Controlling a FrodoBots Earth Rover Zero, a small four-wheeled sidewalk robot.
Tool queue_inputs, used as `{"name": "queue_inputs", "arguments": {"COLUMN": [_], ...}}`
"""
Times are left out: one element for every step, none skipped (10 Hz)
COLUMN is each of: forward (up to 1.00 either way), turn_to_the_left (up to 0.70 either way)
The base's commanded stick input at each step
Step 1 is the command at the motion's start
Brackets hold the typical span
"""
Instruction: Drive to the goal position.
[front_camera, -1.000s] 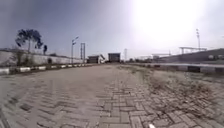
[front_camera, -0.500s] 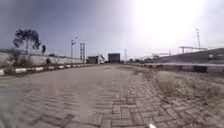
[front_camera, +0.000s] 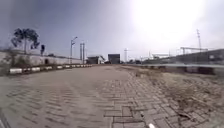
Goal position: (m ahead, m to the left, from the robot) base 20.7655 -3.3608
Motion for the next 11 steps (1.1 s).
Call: {"name": "queue_inputs", "arguments": {"forward": [1.0,1.0,1.0,1.0,1.0,1.0,1.0,1.0,1.0,1.0,1.0], "turn_to_the_left": [0.0,0.0,0.0,0.0,0.0,0.0,0.0,0.0,0.0,0.0,0.0]}}
